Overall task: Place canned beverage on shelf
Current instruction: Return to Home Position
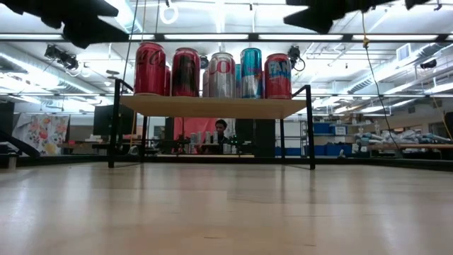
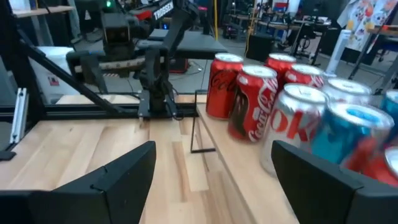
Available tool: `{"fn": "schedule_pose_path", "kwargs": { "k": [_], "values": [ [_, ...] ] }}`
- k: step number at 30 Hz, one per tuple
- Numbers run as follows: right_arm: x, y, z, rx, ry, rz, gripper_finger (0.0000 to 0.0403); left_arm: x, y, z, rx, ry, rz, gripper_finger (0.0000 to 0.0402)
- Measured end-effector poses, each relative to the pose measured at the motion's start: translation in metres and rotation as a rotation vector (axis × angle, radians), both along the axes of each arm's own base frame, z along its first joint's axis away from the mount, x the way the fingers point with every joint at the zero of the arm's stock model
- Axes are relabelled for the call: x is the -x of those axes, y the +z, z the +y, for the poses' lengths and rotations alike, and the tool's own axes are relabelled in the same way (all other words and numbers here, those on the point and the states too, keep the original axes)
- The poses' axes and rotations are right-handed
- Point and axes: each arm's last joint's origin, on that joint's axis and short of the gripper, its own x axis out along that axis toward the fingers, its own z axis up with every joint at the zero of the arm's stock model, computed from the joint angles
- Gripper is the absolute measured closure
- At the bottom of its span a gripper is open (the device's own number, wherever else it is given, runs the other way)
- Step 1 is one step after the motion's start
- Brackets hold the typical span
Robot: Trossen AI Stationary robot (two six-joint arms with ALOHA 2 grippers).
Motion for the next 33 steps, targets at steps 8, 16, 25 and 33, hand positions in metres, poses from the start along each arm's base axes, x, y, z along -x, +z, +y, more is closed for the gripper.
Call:
{"fn": "schedule_pose_path", "kwargs": {
  "k": [8,16,25,33],
  "values": [
    [0.028,-0.03,0.001,-0.049,-0.017,-0.031,0.0074,0.002,0.002,0.001,-0.008,-0.008,-0.014,0.0044],
    [0.043,-0.064,0.003,-0.092,-0.017,-0.147,0.0074,0.004,-0.024,0.003,0.001,-0.019,-0.07,0.0052],
    [0.078,-0.053,0.0,-0.085,-0.034,-0.188,0.0074,0.022,-0.009,0.017,-0.042,-0.018,-0.133,0.0052],
    [0.102,-0.07,-0.002,-0.133,-0.034,-0.237,0.0074,0.03,-0.011,0.024,-0.025,-0.013,-0.104,0.0052]
  ]
}}
